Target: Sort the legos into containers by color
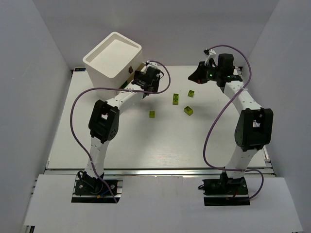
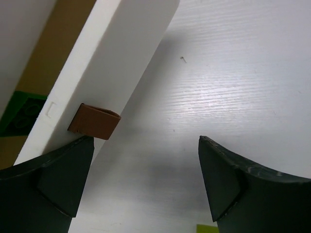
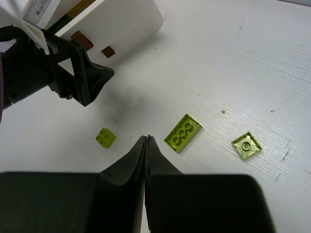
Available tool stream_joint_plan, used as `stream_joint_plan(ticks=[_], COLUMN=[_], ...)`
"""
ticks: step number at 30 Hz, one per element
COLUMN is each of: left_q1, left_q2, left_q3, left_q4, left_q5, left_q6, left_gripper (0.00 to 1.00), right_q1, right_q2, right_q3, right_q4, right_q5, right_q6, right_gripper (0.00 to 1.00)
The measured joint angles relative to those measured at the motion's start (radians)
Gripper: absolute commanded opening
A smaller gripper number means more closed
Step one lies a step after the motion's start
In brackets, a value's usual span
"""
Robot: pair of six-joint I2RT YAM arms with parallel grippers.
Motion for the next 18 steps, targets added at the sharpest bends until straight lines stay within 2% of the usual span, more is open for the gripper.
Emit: stream_joint_plan(ticks=[15,18], left_q1=[0.056,0.055], left_q2=[0.0,0.0], left_q3=[0.0,0.0], left_q4=[0.024,0.024], left_q5=[-0.089,-0.1], left_q6=[-0.006,-0.009], left_gripper=[0.98,0.94], right_q1=[0.0,-0.001], right_q2=[0.0,0.0], right_q3=[-0.011,-0.012], right_q4=[0.0,0.0], right_q5=[-0.011,-0.021], right_q6=[0.0,-0.004], right_gripper=[0.0,0.0])
